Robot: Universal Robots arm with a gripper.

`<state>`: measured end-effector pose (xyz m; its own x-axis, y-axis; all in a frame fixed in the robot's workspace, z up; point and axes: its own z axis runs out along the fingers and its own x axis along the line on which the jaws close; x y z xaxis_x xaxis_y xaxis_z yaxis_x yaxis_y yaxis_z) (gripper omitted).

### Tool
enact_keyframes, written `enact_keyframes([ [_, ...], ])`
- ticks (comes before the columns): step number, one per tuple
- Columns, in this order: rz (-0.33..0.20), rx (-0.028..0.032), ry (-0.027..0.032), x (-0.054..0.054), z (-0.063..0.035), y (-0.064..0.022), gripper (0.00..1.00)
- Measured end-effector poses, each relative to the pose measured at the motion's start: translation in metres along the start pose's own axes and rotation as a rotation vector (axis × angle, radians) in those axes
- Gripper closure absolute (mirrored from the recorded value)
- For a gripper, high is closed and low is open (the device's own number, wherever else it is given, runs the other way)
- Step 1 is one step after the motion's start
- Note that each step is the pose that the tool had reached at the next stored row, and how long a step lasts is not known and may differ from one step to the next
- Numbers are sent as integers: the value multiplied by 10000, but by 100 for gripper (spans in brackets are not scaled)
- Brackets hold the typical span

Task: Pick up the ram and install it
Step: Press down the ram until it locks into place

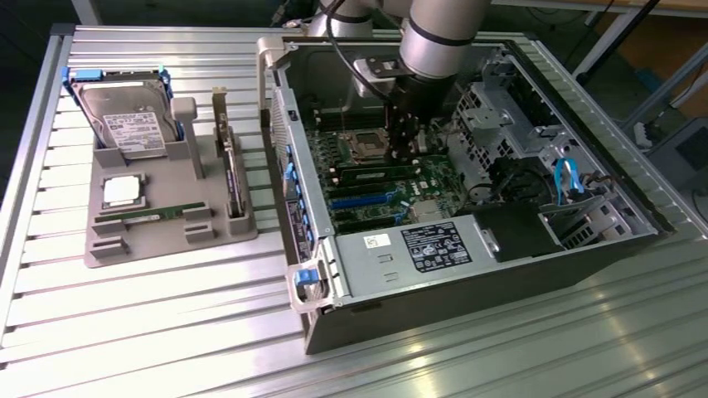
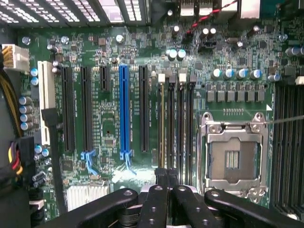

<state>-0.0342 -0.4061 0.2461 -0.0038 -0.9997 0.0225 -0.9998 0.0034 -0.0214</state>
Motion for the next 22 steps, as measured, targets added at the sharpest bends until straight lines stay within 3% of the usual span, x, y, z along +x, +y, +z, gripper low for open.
enact_keyframes([
  [5, 1, 65, 0, 0, -2, 96, 90],
  [13, 2, 68, -1, 0, -2, 102, 90],
  [22, 1, 68, -1, 1, -5, 318, 90],
])
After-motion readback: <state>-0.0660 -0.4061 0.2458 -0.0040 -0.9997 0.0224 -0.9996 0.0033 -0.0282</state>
